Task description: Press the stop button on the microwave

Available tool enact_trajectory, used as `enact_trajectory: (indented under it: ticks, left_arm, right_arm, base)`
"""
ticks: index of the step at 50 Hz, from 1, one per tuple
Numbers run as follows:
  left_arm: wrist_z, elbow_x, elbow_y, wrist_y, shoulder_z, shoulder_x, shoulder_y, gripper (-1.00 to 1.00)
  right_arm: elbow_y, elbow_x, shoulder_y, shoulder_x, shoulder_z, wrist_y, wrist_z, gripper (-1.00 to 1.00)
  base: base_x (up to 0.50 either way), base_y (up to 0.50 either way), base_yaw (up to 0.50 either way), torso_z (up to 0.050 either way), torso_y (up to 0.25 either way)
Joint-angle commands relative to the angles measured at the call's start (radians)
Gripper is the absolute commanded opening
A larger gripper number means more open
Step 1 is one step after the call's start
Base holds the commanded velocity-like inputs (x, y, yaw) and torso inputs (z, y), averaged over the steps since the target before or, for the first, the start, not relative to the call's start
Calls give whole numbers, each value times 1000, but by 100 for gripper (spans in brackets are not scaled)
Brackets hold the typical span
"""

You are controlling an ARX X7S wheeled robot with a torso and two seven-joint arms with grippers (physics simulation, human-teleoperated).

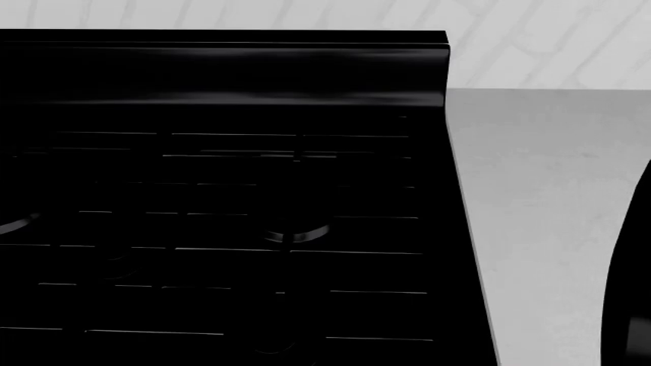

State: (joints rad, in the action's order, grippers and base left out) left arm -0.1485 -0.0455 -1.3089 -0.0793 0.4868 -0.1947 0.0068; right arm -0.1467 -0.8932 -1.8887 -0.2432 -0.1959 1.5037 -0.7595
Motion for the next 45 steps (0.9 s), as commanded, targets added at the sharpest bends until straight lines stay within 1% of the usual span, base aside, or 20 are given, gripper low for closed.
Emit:
enact_trajectory:
  ticks: [1,10,15,30,39,45]
  left_arm:
    - [0,0,0,0,0,0,0,100]
    - [0,0,0,0,0,0,0,100]
    - [0,0,0,0,0,0,0,100]
    - [0,0,0,0,0,0,0,100]
    - [0,0,0,0,0,0,0,100]
    - [0,0,0,0,0,0,0,100]
  right_arm:
    - [150,-49,-58,8,-42,-51,-35,-100]
    - [175,-64,-103,37,-37,-34,-65,-100]
    - [205,-54,-112,40,-53,-58,-56,-100]
    - [223,-48,-46,53,-90,-111,-47,-100]
    - [283,9,-69,43,-159,-191,7,-100]
    - [368,64,-77,42,-216,-283,74,-100]
  base:
    - [0,0,0,0,0]
    - [0,0,0,0,0]
    - [0,0,0,0,0]
    - [0,0,0,0,0]
    - [0,0,0,0,0]
    - [0,0,0,0,0]
